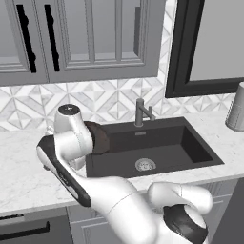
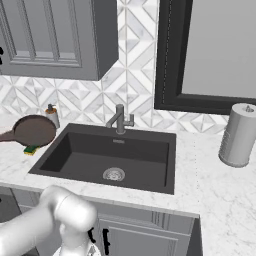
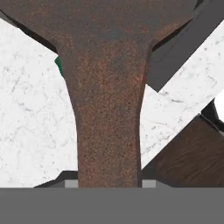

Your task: Pick the pan and sponge and place them into the sink. Then turn on the water.

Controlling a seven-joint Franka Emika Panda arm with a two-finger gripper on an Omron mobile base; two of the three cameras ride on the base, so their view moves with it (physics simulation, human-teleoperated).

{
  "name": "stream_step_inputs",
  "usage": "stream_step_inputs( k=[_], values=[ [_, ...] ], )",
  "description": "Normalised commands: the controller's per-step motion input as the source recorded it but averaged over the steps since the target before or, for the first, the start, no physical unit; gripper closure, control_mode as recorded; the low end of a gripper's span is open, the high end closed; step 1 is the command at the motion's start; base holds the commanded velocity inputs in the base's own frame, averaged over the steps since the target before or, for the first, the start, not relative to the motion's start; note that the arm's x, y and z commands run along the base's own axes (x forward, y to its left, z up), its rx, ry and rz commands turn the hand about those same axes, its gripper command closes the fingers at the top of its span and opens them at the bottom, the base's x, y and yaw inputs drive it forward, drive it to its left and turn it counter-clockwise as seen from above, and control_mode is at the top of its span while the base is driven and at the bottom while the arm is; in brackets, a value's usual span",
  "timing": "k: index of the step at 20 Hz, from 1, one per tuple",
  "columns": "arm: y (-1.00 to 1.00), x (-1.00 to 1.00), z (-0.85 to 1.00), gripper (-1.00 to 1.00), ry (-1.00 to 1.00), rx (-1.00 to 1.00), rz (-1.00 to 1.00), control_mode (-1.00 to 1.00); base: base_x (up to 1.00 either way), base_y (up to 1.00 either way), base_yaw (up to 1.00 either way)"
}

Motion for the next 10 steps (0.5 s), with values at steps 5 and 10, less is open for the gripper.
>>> stream_step_inputs(
  k=[5, 10],
  values=[
    [-1.0, 0.0, 0.03, 1.0, 0.2, 0.15, -0.52, -1.0, 0.0, 0.0, 0.0],
    [-1.0, 0.0, -0.11, 1.0, 0.11, 0.05, -0.34, -1.0, 0.0, 0.0, 0.0]
  ],
)
